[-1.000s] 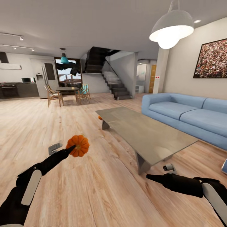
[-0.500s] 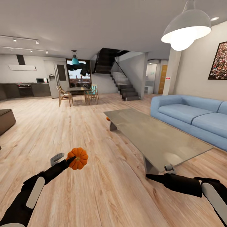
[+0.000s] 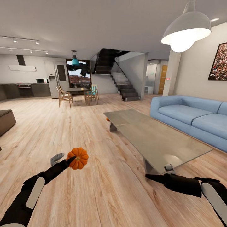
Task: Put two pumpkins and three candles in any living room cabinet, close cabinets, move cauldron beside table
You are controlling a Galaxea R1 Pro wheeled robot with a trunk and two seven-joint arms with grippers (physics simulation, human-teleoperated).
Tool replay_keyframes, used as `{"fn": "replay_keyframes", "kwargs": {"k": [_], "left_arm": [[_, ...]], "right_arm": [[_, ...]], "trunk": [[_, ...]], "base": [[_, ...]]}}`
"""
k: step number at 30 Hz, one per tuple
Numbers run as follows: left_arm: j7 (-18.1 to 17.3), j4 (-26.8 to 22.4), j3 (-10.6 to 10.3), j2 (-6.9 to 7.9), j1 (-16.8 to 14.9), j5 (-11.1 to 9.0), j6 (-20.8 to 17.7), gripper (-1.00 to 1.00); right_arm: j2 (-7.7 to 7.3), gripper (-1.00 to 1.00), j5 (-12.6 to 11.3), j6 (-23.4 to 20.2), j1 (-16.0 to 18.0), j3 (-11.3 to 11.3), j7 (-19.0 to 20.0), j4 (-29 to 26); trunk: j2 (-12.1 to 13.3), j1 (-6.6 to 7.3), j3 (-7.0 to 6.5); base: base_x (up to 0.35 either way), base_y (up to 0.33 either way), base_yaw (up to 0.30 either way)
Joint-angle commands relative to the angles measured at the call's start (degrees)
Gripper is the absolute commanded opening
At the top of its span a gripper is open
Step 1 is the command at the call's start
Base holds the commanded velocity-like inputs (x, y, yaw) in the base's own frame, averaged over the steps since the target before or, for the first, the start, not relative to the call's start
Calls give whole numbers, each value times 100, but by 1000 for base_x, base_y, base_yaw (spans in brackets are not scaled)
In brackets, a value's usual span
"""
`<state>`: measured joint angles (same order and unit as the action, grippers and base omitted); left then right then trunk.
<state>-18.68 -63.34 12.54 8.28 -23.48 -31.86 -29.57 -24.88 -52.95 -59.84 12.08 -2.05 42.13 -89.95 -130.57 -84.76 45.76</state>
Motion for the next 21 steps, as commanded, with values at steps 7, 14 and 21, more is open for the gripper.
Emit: {"fn": "replay_keyframes", "kwargs": {"k": [7,14,21], "left_arm": [[5,-28,11,4,1,-39,-48,-100],[11,-21,11,13,2,-47,-55,-100],[-31,-16,11,16,-4,-50,-84,-100]], "right_arm": [[36,100,11,-16,5,-32,-161,-16],[114,100,17,-16,5,-38,-201,-23],[123,100,13,-16,5,-35,-199,-22]], "trunk": [[-3,1,-8],[-3,1,-10],[-3,1,-10]], "base": [[0,25,156],[33,228,279],[183,273,273]]}}
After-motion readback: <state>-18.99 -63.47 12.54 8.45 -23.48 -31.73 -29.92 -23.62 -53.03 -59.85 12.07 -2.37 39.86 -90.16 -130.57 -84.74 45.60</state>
